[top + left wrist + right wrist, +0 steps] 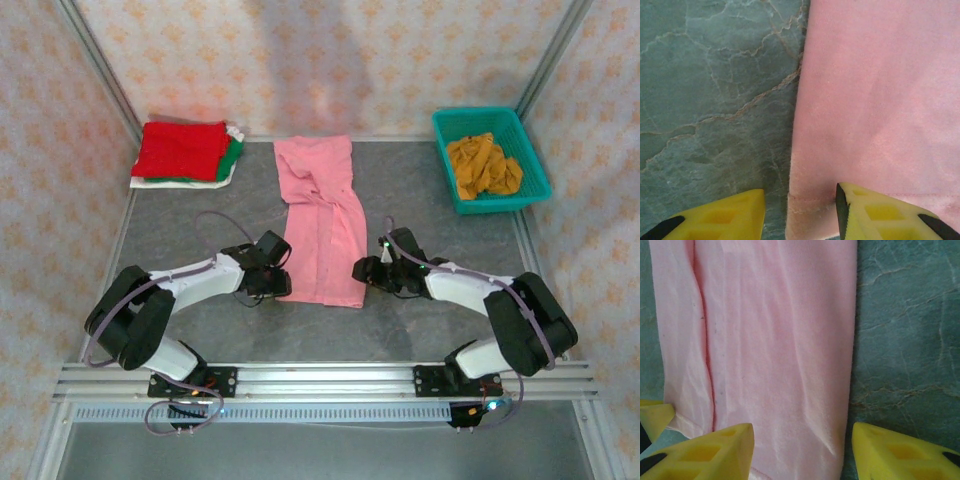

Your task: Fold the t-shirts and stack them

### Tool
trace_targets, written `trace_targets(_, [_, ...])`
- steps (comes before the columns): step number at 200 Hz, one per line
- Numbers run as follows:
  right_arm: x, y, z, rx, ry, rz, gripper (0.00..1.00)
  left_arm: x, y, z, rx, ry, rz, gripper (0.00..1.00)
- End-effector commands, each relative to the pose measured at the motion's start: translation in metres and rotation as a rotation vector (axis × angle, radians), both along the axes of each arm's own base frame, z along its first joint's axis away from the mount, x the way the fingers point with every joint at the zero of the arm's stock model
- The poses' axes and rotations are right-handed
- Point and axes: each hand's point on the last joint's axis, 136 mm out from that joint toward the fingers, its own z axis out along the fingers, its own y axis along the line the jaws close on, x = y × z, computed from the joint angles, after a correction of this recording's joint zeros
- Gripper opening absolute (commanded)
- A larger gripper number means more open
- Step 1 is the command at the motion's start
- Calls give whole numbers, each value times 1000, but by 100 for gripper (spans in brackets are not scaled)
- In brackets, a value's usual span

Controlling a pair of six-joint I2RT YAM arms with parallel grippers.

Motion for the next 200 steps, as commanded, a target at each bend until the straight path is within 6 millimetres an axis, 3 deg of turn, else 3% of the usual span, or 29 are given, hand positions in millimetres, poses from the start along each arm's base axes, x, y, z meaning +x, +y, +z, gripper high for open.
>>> trace_targets(1, [0,-1,3,0,-24,-7,54,-2,3,-3,24,-1,3,36])
trace_targets(49, [-22,-3,-1,21,28,-3,54,-5,-15,-6,-26,-29,-38,18])
trace_targets(79, [-47,-3,-7,16,90,13,55,-10,-9,-13,-16,-31,-23,9])
trace_targets(107, [-57,0,-8,30,105,12,55,-12,-5,-16,-8,-32,-2,0])
trace_targets(152, [-53,22,-3,77,87,31,54,-15,-6,-6,-29,-64,1,0])
trace_targets(173, [-51,31,-3,86,90,34,44,-19,-5,-3,-40,-75,13,0])
trace_targets(200, [-50,24,-15,36,92,-3,34,-27,-2,-4,-46,-85,34,0])
